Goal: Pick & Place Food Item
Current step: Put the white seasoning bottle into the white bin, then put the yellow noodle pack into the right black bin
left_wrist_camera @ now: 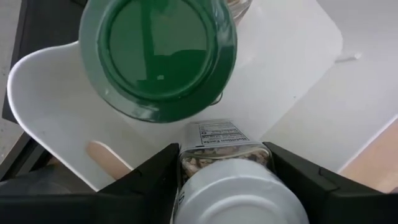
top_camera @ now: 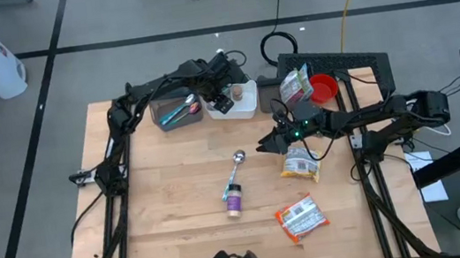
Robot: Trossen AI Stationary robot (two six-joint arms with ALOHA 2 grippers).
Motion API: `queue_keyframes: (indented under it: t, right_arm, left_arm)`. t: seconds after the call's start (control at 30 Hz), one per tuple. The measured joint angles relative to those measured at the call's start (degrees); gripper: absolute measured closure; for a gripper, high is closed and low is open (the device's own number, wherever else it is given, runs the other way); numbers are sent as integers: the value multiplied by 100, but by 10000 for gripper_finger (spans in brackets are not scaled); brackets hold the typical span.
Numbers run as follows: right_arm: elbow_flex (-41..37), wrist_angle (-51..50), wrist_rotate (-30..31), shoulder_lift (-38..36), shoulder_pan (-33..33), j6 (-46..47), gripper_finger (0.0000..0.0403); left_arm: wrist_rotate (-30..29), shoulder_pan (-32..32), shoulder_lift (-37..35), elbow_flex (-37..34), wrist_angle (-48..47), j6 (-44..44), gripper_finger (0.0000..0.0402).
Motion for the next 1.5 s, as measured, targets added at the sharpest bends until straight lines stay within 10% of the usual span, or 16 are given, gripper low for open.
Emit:
queue_keyframes:
  t: [0.57, 1.1, 1.33, 1.5]
  right_arm:
    - [0, -1, -24, 0, -1, 2, 64]
    - [0, -35, 2, 2, -4, 5, 64]
    - [0, -44, 849, 2, 70, 154, 64]
    - [0, 47, 1469, 2, 107, 173, 64]
  left_arm:
    - [0, 4, -169, 51, 33, 305, 122]
    - [968, -146, -651, 1923, -669, -297, 144]
    - [1224, -489, -1497, 1383, -530, 88, 188]
    - [1398, -694, -2534, -243, 539, 7, 214]
